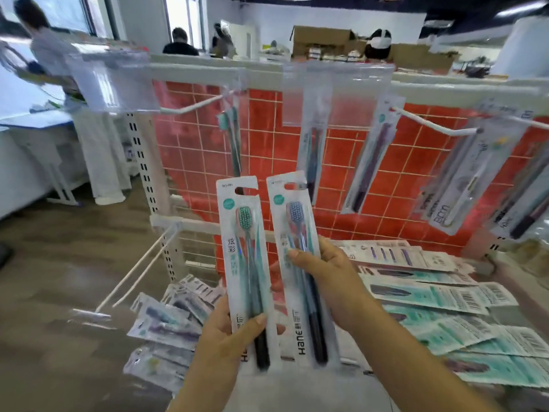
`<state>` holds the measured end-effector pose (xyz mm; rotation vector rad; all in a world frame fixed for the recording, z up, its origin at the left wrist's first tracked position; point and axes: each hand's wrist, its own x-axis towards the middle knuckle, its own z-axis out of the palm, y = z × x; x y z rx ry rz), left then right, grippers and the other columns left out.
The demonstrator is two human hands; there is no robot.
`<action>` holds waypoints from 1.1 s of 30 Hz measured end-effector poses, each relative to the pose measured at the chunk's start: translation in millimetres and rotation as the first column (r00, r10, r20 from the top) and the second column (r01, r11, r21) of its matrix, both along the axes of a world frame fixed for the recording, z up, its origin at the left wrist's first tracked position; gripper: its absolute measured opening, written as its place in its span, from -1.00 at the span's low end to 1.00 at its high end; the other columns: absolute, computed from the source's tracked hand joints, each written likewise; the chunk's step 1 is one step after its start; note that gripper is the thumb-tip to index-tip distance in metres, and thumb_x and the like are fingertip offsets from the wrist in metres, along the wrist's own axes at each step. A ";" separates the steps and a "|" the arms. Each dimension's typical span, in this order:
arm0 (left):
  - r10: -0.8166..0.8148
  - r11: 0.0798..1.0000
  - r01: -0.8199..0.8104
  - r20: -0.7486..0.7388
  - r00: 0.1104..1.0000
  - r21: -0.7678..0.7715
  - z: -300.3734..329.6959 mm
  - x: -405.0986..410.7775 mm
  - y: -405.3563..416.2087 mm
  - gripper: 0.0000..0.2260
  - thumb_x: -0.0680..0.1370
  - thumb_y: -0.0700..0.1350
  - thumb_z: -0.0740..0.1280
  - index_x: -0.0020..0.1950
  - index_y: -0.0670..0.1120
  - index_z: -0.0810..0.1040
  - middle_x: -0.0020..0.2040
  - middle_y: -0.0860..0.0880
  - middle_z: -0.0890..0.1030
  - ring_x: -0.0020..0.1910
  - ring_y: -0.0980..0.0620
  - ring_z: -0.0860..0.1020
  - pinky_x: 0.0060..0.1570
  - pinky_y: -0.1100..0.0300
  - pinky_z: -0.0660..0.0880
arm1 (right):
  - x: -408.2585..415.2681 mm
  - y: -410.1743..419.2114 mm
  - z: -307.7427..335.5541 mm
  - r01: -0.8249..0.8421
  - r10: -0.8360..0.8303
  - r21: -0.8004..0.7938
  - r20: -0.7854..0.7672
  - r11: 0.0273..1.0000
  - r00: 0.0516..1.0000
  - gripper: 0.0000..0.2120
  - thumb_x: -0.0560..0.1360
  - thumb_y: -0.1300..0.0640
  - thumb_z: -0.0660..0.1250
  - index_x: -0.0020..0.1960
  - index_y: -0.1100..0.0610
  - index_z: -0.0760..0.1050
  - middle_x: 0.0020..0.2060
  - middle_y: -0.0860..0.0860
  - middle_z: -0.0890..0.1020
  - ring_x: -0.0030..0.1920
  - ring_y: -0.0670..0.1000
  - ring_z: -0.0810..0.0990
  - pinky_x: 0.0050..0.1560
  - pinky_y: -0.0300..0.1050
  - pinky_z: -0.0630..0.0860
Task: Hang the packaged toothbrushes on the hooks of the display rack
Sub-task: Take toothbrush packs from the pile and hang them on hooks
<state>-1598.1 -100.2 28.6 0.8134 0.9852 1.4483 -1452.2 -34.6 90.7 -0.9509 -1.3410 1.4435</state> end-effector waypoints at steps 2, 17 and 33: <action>0.015 1.000 -0.015 0.000 1.000 -0.026 -1.6 -20.5 3.4 -0.47 0.14 -0.25 0.52 0.10 -0.15 0.54 -0.11 -0.21 0.68 -0.21 -0.16 0.66 -0.30 0.10 0.60 | -20.1 13.9 14.9 0.025 -0.024 0.055 -0.005 0.998 1.000 -0.83 0.50 0.27 0.30 0.04 0.08 0.56 -0.07 0.13 0.68 -0.09 0.09 0.65 -0.06 -0.07 0.62; -0.093 0.993 0.088 -0.064 0.994 -0.081 0.7 -65.4 30.0 -0.64 0.23 -0.25 0.40 0.02 -0.10 0.57 -0.11 -0.21 0.67 -0.07 -0.23 0.62 0.09 -0.18 0.49 | -30.6 61.4 59.8 0.420 -0.407 0.072 -0.144 0.905 0.902 -0.73 0.51 -0.03 0.29 0.03 0.15 0.59 -0.21 0.10 0.69 -0.27 0.06 0.68 -0.21 -0.03 0.64; -0.123 0.992 0.121 -0.144 0.982 -0.020 7.5 -77.3 25.5 -0.58 0.26 -0.16 0.41 0.12 -0.04 0.55 -0.05 -0.09 0.68 -0.01 -0.09 0.64 0.09 -0.06 0.52 | -29.8 133.6 68.8 0.522 -0.502 -0.077 0.186 0.850 0.845 -0.27 0.37 -0.43 0.20 0.28 0.10 0.44 0.10 0.04 0.58 0.10 0.10 0.56 0.23 0.06 0.44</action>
